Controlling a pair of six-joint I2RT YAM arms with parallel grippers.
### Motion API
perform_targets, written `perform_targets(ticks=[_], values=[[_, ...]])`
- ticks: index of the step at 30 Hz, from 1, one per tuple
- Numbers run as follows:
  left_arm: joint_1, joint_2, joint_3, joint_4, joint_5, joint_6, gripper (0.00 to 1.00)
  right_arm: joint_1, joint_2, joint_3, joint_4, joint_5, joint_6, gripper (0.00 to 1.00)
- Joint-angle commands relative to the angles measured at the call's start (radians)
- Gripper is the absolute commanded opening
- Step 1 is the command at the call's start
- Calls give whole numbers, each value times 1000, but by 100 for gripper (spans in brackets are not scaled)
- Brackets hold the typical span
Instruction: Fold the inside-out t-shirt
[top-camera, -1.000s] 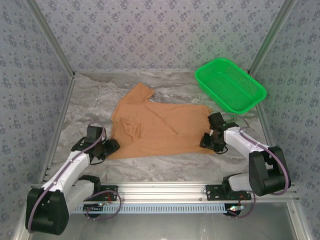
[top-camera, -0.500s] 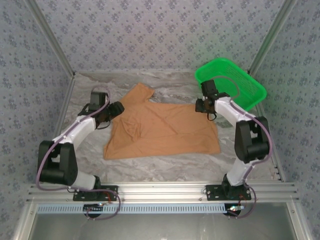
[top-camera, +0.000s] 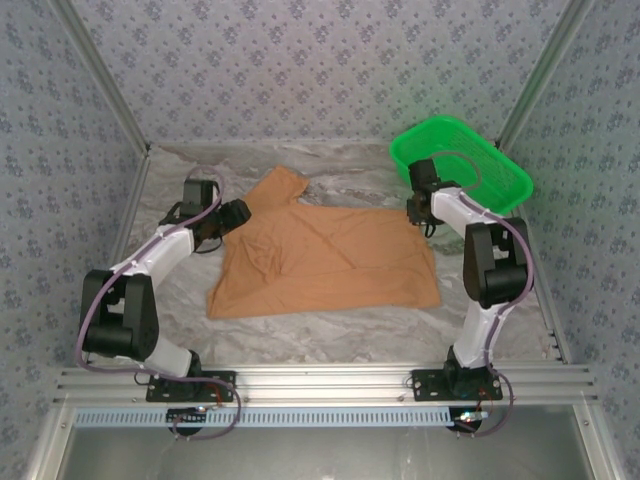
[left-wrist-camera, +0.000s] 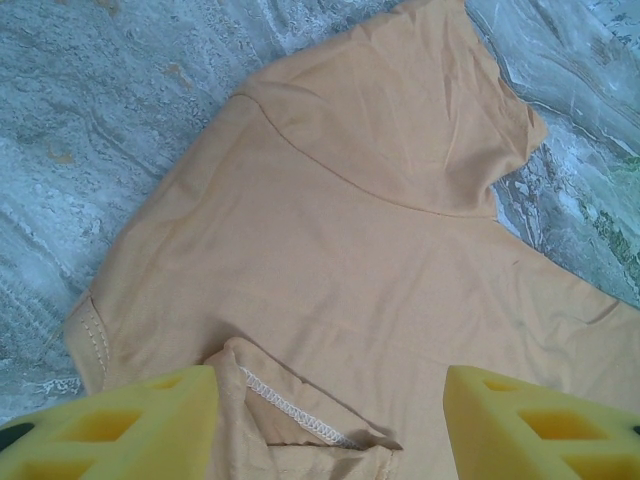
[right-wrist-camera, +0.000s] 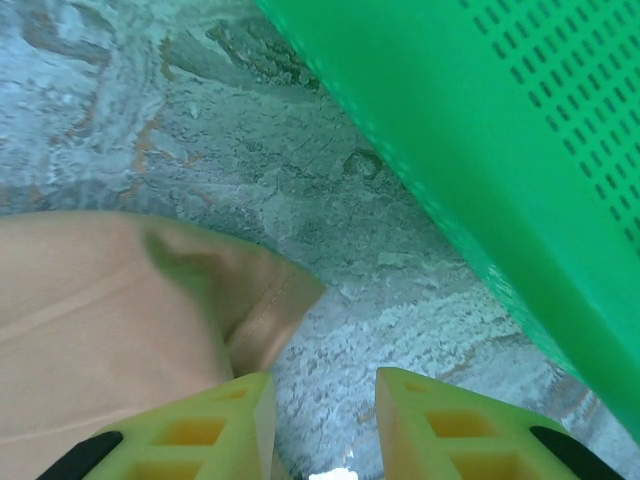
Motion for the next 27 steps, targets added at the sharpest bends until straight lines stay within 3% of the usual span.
perform_targets(ticks=[1, 18, 27], values=[[2, 2, 13, 2, 18, 25, 61, -4, 49, 36, -18, 42, -19, 33], [-2, 10, 11, -4, 15, 37, 61, -23, 170, 132, -60, -18, -59, 34], [-2, 19, 11, -2, 24, 34, 61, -29, 164, 144, -12, 143, -234, 33]])
